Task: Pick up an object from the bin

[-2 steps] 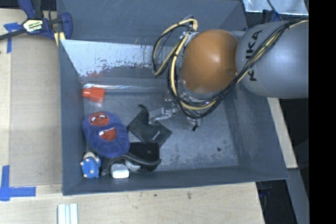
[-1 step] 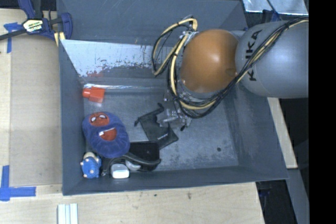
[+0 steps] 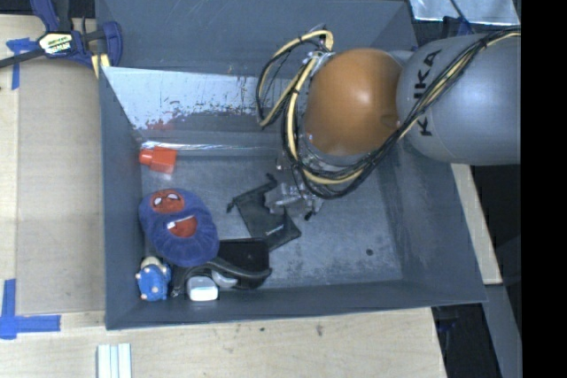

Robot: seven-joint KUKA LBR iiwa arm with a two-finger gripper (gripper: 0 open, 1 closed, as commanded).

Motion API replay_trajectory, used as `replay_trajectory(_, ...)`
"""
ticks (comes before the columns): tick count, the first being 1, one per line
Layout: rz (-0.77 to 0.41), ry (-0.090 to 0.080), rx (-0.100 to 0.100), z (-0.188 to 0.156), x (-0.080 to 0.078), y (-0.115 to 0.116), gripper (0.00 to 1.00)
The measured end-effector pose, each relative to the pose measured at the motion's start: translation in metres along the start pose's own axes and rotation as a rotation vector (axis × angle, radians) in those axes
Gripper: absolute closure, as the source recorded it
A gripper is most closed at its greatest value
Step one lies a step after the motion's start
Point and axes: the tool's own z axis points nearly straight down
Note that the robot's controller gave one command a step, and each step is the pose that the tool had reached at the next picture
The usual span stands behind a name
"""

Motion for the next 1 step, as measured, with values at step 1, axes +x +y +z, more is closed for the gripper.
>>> replay_trajectory(1, 0.003, 0.0, 0.008, -0.0772, -0.0005, -0.0027, 1.0)
